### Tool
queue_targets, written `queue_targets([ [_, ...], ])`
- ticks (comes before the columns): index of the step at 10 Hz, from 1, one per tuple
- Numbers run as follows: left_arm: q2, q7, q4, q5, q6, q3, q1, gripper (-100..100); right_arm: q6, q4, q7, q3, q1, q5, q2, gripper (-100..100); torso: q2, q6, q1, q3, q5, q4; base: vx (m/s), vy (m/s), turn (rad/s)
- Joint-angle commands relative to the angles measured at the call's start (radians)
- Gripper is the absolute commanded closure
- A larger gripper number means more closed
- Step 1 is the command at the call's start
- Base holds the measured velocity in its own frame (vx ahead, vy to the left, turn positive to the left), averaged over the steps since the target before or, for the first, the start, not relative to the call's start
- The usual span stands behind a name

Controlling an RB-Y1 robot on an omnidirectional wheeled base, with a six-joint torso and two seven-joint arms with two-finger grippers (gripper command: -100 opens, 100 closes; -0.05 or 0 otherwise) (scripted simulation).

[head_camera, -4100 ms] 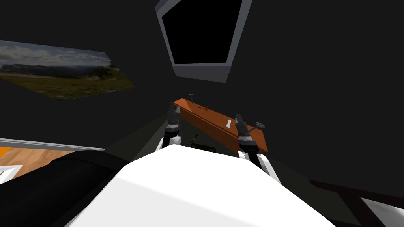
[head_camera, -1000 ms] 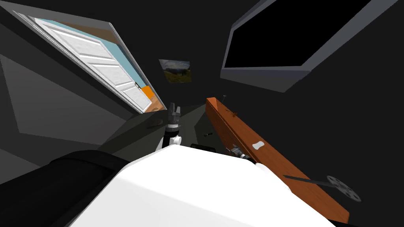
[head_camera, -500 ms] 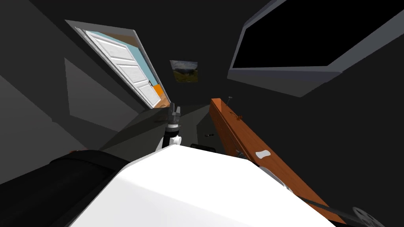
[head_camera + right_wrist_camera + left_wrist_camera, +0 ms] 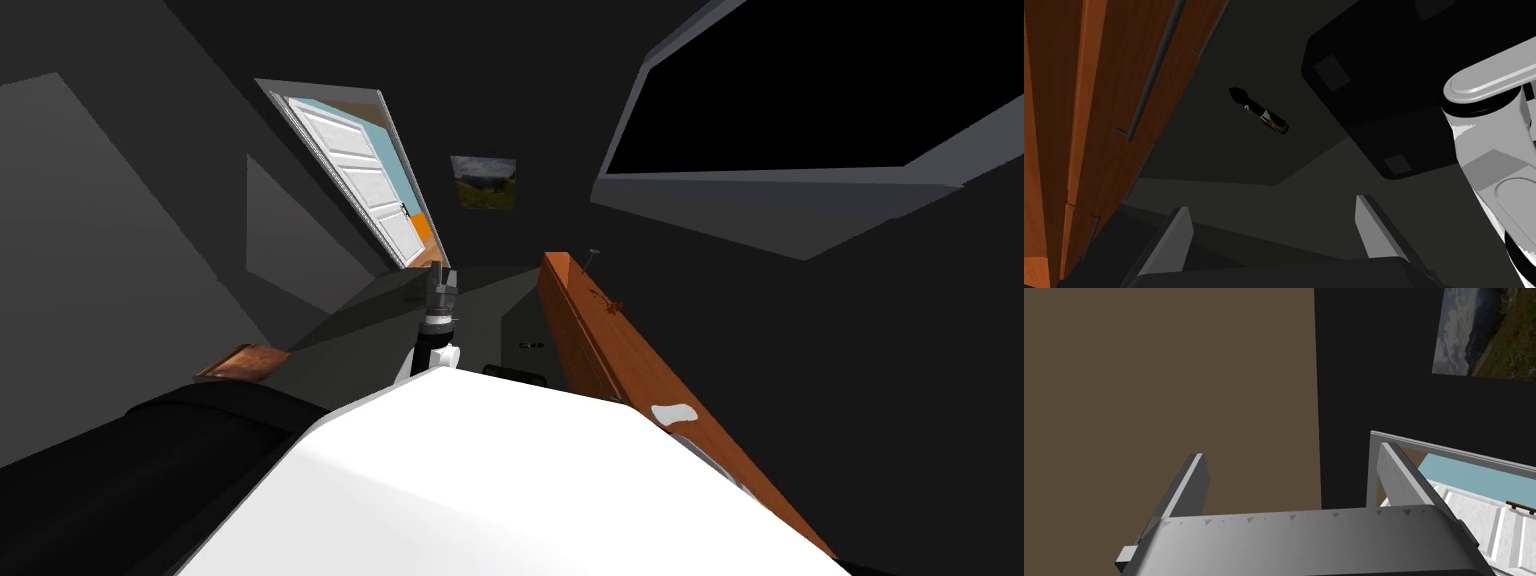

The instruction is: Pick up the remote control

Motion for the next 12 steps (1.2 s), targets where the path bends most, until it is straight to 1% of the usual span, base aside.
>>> queue_targets([
  [1, 0.0, 0.0, 0.0, 0.0, 0.0, 0.0, 0.0, 0, -0.003, 0.046, 0.002, 0.036, -0.007, 0.05, -0.029, -100, 0.0, 0.0, 0.0, 0.0, 0.0, 0.0, -0.001, -0.145, 0.334],
  [2, 0.0, 0.0, 0.0, 0.0, 0.0, 0.0, 0.0, 0, -0.003, 0.046, 0.002, 0.036, -0.007, 0.066, -0.029, -100, 0.0, -0.001, -0.002, 0.0, 0.0, 0.0, -0.009, -0.137, 0.16],
  [3, 0.0, 0.0, 0.0, 0.0, 0.0, 0.0, 0.0, 0, -0.01, 0.08, 0.018, 0.062, -0.015, 0.11, -0.045, -100, 0.001, 0.0, -0.001, 0.0, 0.0, 0.0, -0.027, -0.151, 0.25],
  [4, 0.0, 0.0, 0.0, 0.0, 0.0, 0.0, 0.0, 0, -0.01, 0.089, 0.018, 0.062, -0.015, 0.111, -0.045, -100, 0.001, -0.001, -0.002, 0.001, 0.0, 0.0, -0.014, -0.118, 0.167],
  [5, 0.0, 0.0, 0.0, 0.0, 0.0, 0.0, 0.0, 0, -0.018, 0.129, 0.032, 0.088, -0.024, 0.152, -0.058, -100, 0.001, 0.0, 0.0, 0.001, 0.0, 0.0, 0.002, -0.135, 0.329],
  [6, 0.0, 0.0, 0.0, 0.0, 0.0, 0.0, 0.0, 0, -0.018, 0.13, 0.032, 0.088, -0.024, 0.153, -0.058, -100, 0.0, -0.001, -0.001, 0.0, 0.0, 0.0, -0.001, -0.141, 0.125],
  [7, 0.0, 0.0, 0.0, 0.0, 0.0, 0.0, 0.0, 0, -0.025, 0.166, 0.046, 0.113, -0.031, 0.192, -0.068, -100, 0.0, 0.001, -0.001, 0.0, 0.0, 0.0, -0.009, -0.157, 0.22],
  [8, 0.0, 0.0, 0.0, 0.0, 0.0, 0.0, 0.0, 0, -0.025, 0.169, 0.046, 0.113, -0.031, 0.192, -0.068, -100, 0.0, 0.0, -0.002, 0.0, 0.0, 0.0, -0.012, -0.12, 0.152],
  [9, 0.0, 0.0, 0.0, 0.0, 0.0, 0.0, 0.0, 0, -0.033, 0.204, 0.06, 0.137, -0.039, 0.227, -0.075, -100, 0.0, 0.0, 0.0, 0.0, 0.0, 0.0, -0.032, -0.111, 0.239],
  [10, 0.0, 0.0, 0.0, 0.0, 0.0, 0.0, 0.0, 0, -0.033, 0.204, 0.06, 0.137, -0.039, 0.227, -0.075, -100, 0.0, 0.0, 0.001, 0.0, 0.0, 0.0, -0.021, -0.107, 0.123],
  [11, 0.0, 0.0, 0.0, 0.0, 0.0, 0.0, 0.0, 0, -0.04, 0.231, 0.072, 0.159, -0.046, 0.259, -0.079, -100, 0.0, 0.001, 0.001, 0.0, 0.0, 0.0, -0.016, -0.114, 0.193],
  [12, 0.0, 0.0, 0.0, 0.0, 0.0, 0.0, 0.0, 0, -0.04, 0.236, 0.072, 0.159, -0.046, 0.259, -0.079, -100, 0.0, 0.0, 0.001, 0.0, 0.0, 0.0, -0.015, -0.113, 0.123],
])
